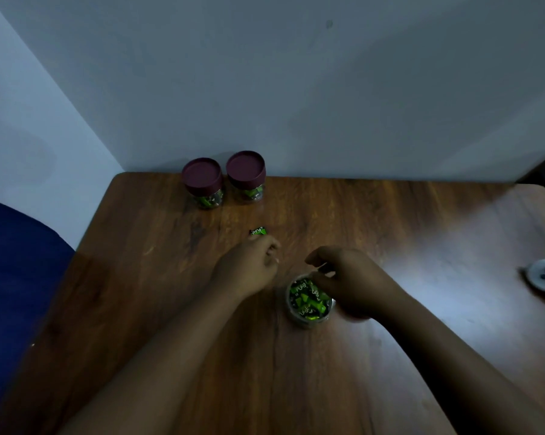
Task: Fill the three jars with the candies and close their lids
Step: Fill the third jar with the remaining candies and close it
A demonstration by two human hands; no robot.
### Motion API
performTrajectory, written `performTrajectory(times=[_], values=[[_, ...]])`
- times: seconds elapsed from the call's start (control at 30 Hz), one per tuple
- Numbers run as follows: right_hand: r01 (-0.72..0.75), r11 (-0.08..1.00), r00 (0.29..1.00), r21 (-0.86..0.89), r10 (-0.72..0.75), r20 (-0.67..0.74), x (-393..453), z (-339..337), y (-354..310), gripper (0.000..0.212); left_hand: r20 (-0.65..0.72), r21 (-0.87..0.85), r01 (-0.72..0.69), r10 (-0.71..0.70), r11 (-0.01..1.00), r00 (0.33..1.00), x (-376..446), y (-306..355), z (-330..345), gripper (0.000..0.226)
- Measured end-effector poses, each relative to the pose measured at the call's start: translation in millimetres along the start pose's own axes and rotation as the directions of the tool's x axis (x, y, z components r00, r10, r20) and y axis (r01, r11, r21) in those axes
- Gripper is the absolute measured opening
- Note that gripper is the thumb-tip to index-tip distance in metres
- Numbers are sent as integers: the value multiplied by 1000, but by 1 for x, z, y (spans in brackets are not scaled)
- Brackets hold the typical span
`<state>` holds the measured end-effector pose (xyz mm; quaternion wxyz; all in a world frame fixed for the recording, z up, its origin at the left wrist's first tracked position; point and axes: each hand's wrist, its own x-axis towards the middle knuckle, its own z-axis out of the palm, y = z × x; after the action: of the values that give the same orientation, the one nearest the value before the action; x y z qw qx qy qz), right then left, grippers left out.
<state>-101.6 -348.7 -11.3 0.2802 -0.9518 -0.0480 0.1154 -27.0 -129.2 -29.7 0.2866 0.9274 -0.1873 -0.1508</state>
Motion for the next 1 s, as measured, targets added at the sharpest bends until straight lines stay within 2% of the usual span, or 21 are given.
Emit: performTrajectory(times=[0.2,0.27,0.33,0.4,0.47,0.53,0.6,0.63,0.7,0.77,0.83,0.93,1.0], values=[[-81,995,994,56,85,-73,-7,1,3,26,-25,361,155,-156,920,987,59,-46,17,57],[-125,991,989,50,129,-79,-12,-1,7,26,13,452,119,-140,884,990,73,-52,25,56],[-171,984,981,48,174,-85,-17,-5,12,26,23,504,59,-81,862,996,81,-53,30,46],[-220,975,971,27,222,-84,-21,-7,20,26,48,442,27,-54,897,997,81,-47,33,33],[-269,963,959,16,270,-92,-23,-7,28,26,57,250,-3,-12,968,998,72,-36,36,25],[-308,951,944,11,307,-122,-21,-5,38,27,-8,-22,-60,60,998,998,52,-18,36,20],[-347,938,928,-3,343,-146,-17,-3,46,29,-102,-140,-166,152,976,983,25,5,32,17],[-367,930,921,-19,361,-146,-15,-1,49,32,-93,-128,-236,225,963,970,12,15,31,19],[-405,909,913,-104,396,-94,-10,4,54,48,58,-7,-387,386,922,920,-5,27,31,24],[-431,875,897,-219,442,-1,-8,12,58,71,199,126,-467,438,875,876,-14,30,36,31],[-441,852,878,-282,475,60,-11,21,60,82,150,119,-440,422,890,894,-21,28,37,35],[-427,851,875,-305,474,99,-17,30,66,88,-31,1,-338,338,941,941,-35,20,38,47],[-439,859,872,-264,478,106,-20,28,67,95,-29,-44,-245,244,968,969,-44,11,42,66]])
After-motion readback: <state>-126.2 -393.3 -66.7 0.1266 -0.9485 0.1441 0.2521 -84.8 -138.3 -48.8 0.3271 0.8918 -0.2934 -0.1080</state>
